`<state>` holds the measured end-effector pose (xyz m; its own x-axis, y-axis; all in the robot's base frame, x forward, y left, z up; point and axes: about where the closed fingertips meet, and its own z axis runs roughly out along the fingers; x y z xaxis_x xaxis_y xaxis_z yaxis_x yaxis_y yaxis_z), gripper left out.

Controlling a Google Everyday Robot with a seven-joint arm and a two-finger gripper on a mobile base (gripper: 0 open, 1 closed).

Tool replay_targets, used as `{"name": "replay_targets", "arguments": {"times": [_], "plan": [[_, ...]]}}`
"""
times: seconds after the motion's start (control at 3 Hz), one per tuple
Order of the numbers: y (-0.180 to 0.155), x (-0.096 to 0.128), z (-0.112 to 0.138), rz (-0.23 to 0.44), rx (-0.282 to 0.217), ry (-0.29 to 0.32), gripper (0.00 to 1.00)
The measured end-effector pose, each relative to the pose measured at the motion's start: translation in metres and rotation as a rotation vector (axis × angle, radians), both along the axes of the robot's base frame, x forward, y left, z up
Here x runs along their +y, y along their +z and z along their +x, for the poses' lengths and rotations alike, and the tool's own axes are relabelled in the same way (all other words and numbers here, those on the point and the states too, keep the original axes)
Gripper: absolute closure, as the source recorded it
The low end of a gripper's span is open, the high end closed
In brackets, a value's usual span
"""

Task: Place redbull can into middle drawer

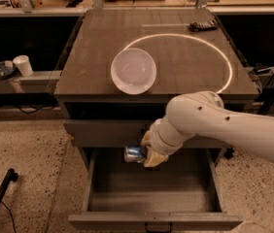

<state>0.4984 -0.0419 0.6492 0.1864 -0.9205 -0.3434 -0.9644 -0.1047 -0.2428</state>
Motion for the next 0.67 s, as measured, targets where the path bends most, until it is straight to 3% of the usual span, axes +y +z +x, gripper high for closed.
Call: {"name": "replay_targets", "arguments": {"times": [0.33, 0.67], "plan": [[-0.032, -0.02, 0.003, 0.04, 0.03, 0.006, 1.0], [-0.08, -0.034, 0.01, 0.128, 0.062, 0.026, 1.0]]}}
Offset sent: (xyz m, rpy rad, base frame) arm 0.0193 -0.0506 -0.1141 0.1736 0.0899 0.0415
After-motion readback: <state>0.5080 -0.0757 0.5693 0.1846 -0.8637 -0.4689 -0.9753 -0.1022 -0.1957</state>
